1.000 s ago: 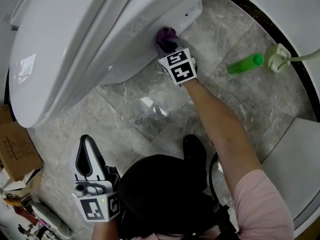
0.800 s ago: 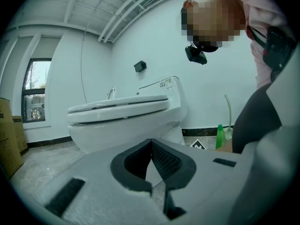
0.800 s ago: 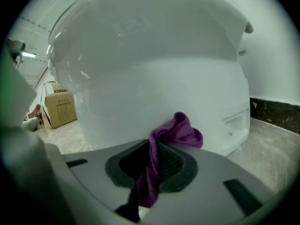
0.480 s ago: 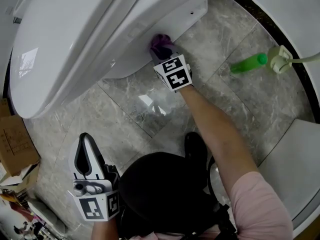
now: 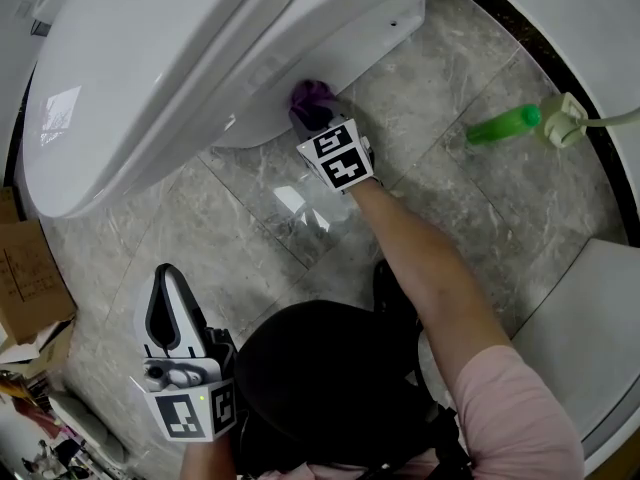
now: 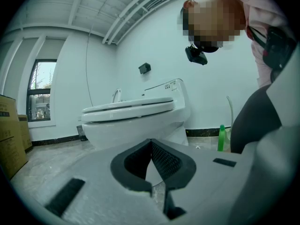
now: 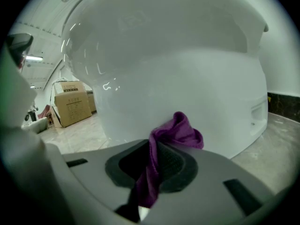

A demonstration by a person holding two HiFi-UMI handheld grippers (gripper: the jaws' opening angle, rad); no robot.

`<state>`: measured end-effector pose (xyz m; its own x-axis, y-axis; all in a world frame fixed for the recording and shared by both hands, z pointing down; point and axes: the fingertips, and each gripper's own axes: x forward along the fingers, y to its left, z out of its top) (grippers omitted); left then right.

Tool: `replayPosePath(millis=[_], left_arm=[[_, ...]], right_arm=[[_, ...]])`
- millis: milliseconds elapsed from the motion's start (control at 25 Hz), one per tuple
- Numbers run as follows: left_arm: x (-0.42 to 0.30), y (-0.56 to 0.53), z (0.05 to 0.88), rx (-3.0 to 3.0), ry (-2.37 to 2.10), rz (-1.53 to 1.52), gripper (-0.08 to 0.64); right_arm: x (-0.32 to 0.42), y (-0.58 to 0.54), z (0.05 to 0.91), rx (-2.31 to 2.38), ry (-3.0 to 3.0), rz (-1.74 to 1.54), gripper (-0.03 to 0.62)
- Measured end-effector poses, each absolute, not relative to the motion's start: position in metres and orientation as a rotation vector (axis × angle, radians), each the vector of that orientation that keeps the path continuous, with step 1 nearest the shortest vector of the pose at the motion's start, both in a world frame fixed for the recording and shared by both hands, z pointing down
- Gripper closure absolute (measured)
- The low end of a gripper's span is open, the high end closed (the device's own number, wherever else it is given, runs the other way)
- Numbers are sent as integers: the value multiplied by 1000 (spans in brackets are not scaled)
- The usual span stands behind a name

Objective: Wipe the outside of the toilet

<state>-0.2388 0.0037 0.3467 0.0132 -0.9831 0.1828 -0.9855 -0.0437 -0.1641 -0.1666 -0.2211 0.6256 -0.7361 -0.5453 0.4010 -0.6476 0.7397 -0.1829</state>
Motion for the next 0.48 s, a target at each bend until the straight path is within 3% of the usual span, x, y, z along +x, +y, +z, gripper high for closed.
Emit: replayPosePath(millis=[480], left_arm=[[-271, 38, 337, 2150, -2254, 387, 552]], right_arm=[[-240, -159, 630, 711, -2649, 461, 537]])
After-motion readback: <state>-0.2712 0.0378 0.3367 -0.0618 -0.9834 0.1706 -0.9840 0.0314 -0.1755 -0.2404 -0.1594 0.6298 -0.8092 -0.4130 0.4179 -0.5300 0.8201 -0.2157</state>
